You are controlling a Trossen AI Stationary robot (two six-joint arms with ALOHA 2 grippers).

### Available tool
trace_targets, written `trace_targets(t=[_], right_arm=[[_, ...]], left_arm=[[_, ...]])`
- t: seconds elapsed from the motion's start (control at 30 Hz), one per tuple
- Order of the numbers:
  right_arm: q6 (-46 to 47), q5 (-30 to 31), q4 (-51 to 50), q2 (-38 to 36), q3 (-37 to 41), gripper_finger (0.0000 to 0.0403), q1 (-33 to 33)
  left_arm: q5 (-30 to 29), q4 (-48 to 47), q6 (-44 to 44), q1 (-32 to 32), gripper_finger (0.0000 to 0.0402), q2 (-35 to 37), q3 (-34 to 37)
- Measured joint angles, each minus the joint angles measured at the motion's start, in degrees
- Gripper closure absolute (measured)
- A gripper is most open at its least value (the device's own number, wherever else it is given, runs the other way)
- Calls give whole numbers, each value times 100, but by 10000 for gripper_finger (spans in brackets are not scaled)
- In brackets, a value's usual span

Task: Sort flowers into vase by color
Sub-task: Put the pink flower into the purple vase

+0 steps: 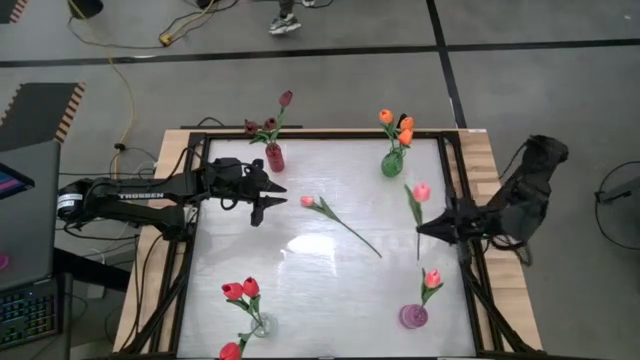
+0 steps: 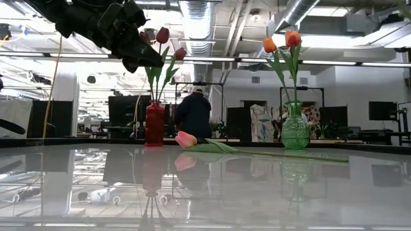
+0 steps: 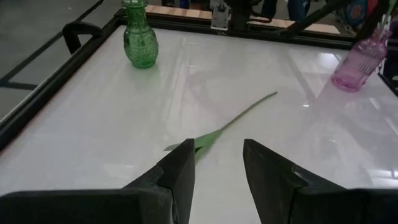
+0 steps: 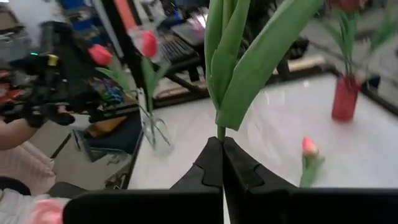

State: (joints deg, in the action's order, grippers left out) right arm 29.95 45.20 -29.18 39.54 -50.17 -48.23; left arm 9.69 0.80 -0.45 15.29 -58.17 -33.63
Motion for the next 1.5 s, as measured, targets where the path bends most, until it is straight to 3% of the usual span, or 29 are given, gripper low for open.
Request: trace_targets(t=[0.2, 0.37, 0.77, 1.03, 1.5], right_arm=[[-1052, 562, 693, -148, 0, 381, -834], [-1780, 619, 1316, -141, 0, 381, -1502], [-1798, 1102, 1714, -108, 0, 381, -2928], [-1796, 1216, 2439, 402, 0, 380, -3114], [-1826, 1649, 3327, 1932, 0, 379, -3112]], left_arm=[[-2, 2, -330, 2, 279, 0, 0], [-2, 5, -490, 1, 279, 0, 0], [-133, 20, -498, 0, 279, 0, 0], [-254, 21, -498, 0, 279, 0, 0], [-260, 20, -538, 0, 279, 0, 0]])
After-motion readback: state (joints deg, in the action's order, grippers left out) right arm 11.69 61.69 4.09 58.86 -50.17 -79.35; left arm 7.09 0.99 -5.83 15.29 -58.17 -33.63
